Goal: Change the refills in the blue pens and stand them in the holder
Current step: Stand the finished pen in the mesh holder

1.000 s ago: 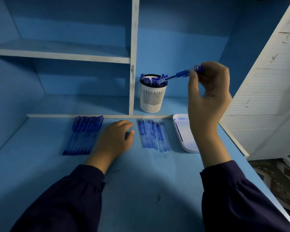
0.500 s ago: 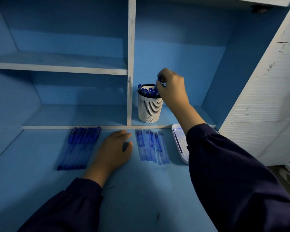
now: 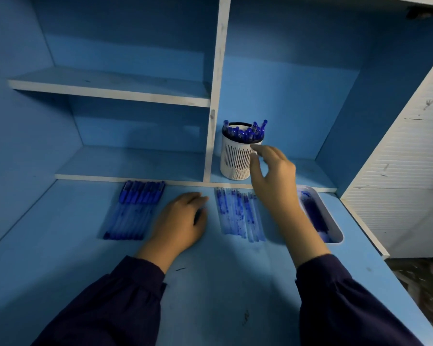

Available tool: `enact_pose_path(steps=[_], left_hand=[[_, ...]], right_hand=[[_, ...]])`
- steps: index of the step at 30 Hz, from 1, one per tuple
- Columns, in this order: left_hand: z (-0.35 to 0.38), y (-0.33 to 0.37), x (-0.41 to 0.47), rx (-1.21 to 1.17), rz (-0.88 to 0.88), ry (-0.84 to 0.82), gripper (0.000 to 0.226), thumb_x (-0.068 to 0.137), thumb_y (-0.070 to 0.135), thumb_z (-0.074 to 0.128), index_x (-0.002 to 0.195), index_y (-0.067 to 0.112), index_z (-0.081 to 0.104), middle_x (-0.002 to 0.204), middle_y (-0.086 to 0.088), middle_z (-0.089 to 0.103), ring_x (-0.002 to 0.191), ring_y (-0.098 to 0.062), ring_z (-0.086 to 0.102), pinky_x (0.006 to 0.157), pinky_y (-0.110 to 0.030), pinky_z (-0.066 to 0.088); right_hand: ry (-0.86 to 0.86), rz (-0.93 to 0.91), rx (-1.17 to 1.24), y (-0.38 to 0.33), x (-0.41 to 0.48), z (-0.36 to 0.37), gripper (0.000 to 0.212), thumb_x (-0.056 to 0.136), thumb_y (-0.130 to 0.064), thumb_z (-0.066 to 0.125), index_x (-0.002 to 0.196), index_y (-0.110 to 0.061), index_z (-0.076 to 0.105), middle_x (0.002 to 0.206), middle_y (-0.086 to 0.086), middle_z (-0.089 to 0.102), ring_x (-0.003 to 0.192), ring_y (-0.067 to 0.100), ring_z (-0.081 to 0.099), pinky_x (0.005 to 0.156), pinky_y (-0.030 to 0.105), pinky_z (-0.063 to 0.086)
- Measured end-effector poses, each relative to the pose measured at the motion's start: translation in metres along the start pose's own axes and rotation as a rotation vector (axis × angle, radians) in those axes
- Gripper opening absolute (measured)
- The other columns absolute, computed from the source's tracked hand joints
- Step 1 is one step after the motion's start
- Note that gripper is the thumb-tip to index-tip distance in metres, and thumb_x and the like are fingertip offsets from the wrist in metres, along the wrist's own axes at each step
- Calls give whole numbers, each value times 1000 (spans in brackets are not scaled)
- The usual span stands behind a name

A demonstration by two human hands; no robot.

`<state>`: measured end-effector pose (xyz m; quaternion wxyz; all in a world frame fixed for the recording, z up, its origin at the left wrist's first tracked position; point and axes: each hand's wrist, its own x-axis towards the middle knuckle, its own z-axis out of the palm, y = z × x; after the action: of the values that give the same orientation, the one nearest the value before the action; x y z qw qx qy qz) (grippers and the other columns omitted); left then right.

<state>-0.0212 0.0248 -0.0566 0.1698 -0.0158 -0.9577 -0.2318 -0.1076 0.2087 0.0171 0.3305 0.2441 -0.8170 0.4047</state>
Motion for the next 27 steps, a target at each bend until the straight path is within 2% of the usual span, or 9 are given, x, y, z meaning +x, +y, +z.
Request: enact_pose_path(steps=[5, 8, 11, 15, 17, 19, 24, 27], left_hand=[[-24, -5, -16, 65, 25, 84, 35, 95, 24, 58, 129, 18, 65, 131, -1, 63, 117, -23, 60, 87, -36, 53], [-39, -22, -24, 87, -13, 116, 41, 94, 31, 49, 128, 16, 65, 129, 0, 63, 117, -22, 60, 91, -36, 53], [-53, -44, -35, 107, -86, 144, 46, 92, 35, 44, 125, 14, 67, 129, -1, 64, 115, -24, 61, 91, -37, 51], [-67, -68, -48, 114, -158, 140, 50, 95, 41, 39, 130, 17, 64, 138, -1, 58, 123, -24, 57, 97, -39, 48], [-70, -78, -52, 85, -197, 137, 40, 100, 33, 48, 136, 20, 59, 146, 4, 50, 132, -20, 49, 103, -38, 43], [-70, -86, -53, 61, -211, 128, 41, 100, 28, 51, 140, 23, 54, 152, 7, 41, 138, -16, 40, 108, -34, 37], [-67, -94, -51, -38, -260, 41, 47, 102, 32, 46, 148, 26, 43, 159, 14, 27, 144, -8, 29, 111, -23, 25], [-66, -94, -52, -46, -269, 16, 48, 103, 35, 42, 150, 29, 38, 160, 16, 23, 145, -5, 25, 111, -20, 20]], right_hand=[[-167, -26, 12, -18, -42, 25, 27, 90, -9, 54, 111, 0, 67, 107, 14, 68, 97, 32, 65, 86, 17, 39], [-311, -26, 5, -31, -58, 45, 29, 90, -11, 58, 116, -2, 65, 113, 14, 67, 103, 32, 62, 91, 17, 36], [-463, -76, 9, -41, -69, 67, 34, 90, -15, 55, 120, -1, 63, 116, 16, 66, 108, 34, 60, 95, 34, 47], [-567, -101, 13, -60, -75, 92, 33, 93, -16, 55, 120, 2, 60, 117, 17, 64, 111, 35, 55, 94, 42, 47], [-587, -110, 35, -69, -77, 101, 34, 94, -17, 55, 122, 1, 60, 116, 17, 63, 110, 35, 55, 93, 42, 47], [-594, -109, 57, -77, -78, 108, 36, 95, -19, 55, 127, -2, 59, 117, 17, 63, 110, 35, 55, 94, 38, 47], [-594, -100, 70, -78, -82, 117, 30, 94, -20, 57, 121, -12, 66, 114, 12, 64, 106, 31, 56, 91, 31, 45], [-589, -81, 80, -74, -81, 113, 25, 93, -19, 57, 114, -12, 69, 110, 11, 65, 102, 30, 57, 89, 31, 46]])
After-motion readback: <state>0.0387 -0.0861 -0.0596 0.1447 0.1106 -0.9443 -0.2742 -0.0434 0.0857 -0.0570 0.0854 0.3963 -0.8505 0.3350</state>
